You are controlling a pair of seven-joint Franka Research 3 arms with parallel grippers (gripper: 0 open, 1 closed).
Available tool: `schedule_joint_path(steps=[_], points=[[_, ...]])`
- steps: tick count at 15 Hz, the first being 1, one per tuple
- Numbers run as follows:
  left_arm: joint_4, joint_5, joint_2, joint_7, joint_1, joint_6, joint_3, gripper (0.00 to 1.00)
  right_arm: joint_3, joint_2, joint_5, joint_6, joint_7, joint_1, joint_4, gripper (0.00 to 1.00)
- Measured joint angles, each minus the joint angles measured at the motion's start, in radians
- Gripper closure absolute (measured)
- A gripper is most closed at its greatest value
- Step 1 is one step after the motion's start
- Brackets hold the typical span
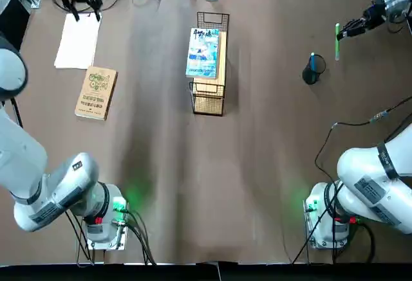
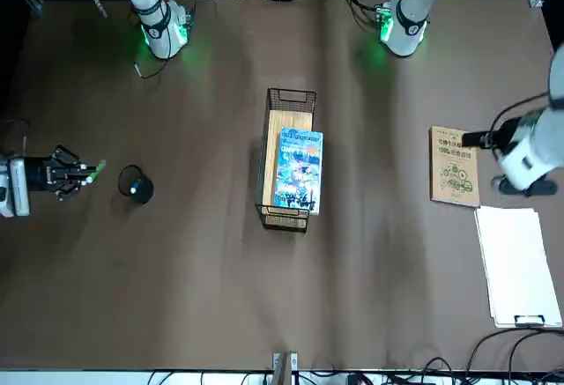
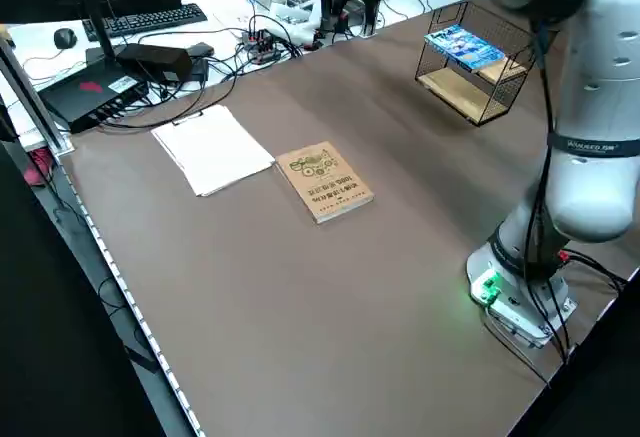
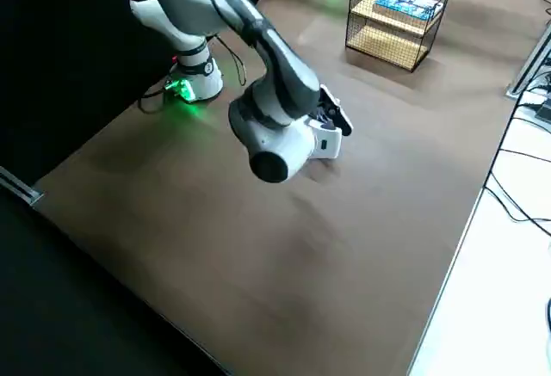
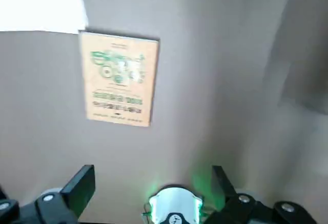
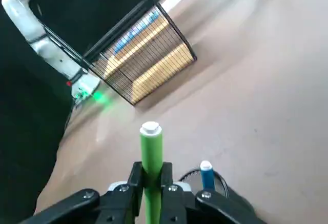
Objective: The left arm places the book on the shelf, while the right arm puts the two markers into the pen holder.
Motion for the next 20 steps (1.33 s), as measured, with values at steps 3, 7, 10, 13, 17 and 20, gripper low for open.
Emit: schedule_joint_path(steps=[3, 7, 10, 13, 17, 20], points=[[0.003, -0.001, -0.133, 0.001, -0.199, 0.000, 0.219, 0.00, 0.000, 0.022, 0.080, 0.000, -0.072, -0.004, -0.042, 0.82], [0.001, -0.082, -0.225, 0.000, -0.380, 0.016, 0.412, 0.00, 0.000, 0.052, 0.176, 0.007, -0.266, -0.008, -0.127, 0.82], [-0.005, -0.183, -0.267, -0.008, -0.410, 0.076, 0.486, 0.00, -0.001, 0.106, 0.190, 0.009, -0.354, -0.018, -0.131, 0.82], [-0.016, -0.199, -0.286, -0.021, -0.410, 0.113, 0.508, 0.00, -0.002, 0.154, 0.205, 0.012, -0.450, -0.025, -0.130, 0.82], [-0.033, -0.188, -0.286, -0.043, -0.441, 0.122, 0.507, 0.00, -0.004, 0.178, 0.209, 0.014, -0.481, -0.033, -0.120, 0.50], [-0.050, -0.172, -0.286, -0.040, -0.456, 0.137, 0.504, 0.00, -0.018, 0.177, 0.208, 0.016, -0.471, -0.033, -0.101, 0.21]])
